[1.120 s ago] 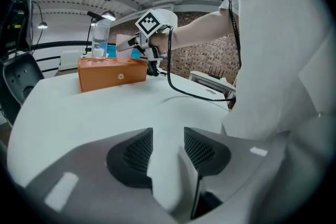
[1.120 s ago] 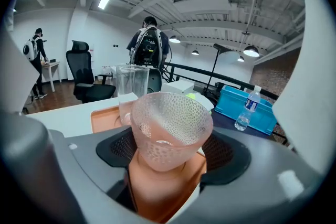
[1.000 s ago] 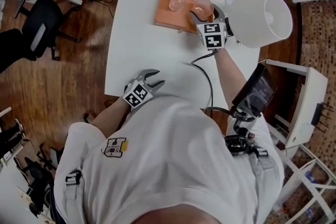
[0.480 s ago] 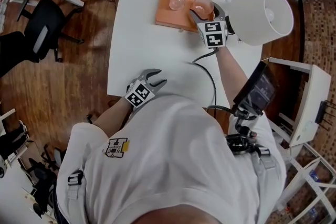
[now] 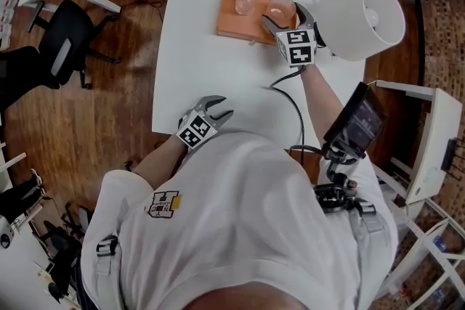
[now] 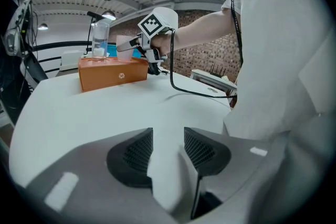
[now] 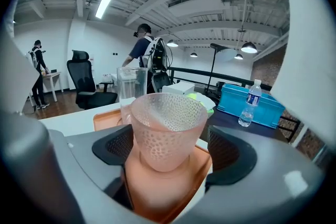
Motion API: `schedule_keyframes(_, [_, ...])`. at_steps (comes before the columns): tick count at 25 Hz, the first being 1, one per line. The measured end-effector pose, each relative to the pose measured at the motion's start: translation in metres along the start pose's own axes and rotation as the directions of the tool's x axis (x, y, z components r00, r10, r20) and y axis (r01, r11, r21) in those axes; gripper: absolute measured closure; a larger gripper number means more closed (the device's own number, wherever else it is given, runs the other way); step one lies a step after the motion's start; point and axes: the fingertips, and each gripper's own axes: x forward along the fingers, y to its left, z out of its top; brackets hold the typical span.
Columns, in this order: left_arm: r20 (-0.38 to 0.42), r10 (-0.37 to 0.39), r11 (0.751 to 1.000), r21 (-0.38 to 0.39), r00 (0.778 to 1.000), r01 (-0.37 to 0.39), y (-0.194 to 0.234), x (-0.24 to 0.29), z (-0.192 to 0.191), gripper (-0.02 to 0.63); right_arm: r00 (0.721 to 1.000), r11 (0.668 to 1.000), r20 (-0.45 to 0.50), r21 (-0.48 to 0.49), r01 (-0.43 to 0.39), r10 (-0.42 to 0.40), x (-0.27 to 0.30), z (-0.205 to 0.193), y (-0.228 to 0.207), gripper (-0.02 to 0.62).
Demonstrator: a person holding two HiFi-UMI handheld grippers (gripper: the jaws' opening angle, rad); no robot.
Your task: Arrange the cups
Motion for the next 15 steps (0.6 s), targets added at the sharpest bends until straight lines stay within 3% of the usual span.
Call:
schedule_keyframes(8, [-0.002, 0.005, 1.000, 0.002, 1.000, -0.005, 0.000, -0.001, -0.002, 0.420, 0.999, 0.996, -0.034, 0.089, 0.022, -0.019, -0.037, -0.033, 0.008, 0.172])
schedule_keyframes(15, [-0.003, 0.019, 1.000, 0.004, 1.000, -0.019, 0.002, -0.003, -0.003, 0.425, 1.000, 0.972, -0.004, 0.235, 0.027, -0.027, -0.098, -0.054, 0.033, 0.270])
